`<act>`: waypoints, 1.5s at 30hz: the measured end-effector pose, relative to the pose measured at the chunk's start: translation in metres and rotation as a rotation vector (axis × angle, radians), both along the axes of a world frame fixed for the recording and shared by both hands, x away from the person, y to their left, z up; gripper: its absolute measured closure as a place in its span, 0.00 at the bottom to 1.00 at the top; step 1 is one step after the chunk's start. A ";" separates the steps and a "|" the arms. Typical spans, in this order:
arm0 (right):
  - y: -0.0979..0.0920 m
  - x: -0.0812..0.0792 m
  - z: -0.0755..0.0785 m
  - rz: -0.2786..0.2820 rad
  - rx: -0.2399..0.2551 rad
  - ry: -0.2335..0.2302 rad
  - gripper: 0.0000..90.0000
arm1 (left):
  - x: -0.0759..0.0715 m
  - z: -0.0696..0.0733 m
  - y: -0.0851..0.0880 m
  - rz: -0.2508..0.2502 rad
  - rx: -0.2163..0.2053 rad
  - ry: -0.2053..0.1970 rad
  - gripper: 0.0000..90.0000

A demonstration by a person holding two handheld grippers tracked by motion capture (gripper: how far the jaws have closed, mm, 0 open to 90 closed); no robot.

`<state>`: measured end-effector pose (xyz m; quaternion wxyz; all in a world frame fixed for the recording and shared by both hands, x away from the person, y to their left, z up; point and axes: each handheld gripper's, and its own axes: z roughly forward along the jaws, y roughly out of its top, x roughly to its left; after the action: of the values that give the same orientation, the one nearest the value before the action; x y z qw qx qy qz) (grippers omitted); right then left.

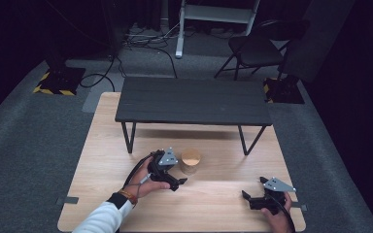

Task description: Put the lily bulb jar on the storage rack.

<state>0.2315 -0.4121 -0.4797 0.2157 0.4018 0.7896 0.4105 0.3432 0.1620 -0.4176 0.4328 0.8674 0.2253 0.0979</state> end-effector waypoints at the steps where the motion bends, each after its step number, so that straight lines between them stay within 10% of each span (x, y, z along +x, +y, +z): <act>1: 0.000 0.000 0.000 0.000 0.000 0.000 0.00 | 0.003 0.000 -0.003 -0.005 0.005 0.003 0.02; 18: -0.001 0.001 0.000 0.006 0.000 0.000 0.00 | 0.028 -0.009 -0.020 0.006 -0.087 -0.002 0.10; 32: -0.002 0.001 0.000 0.014 0.001 0.001 0.00 | 0.037 -0.021 -0.030 -0.007 -0.085 -0.026 0.27; 38: -0.003 0.001 0.000 0.015 0.001 0.001 0.00 | 0.030 -0.009 -0.031 0.002 -0.031 -0.033 0.27; 45: -0.003 0.001 0.000 0.016 0.001 0.000 0.00 | 0.014 0.018 -0.018 0.034 -0.060 -0.026 0.27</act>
<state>0.2324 -0.4148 -0.4798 0.2123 0.3954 0.7927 0.4125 0.3569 0.1439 -0.3994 0.4598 0.8486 0.2374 0.1096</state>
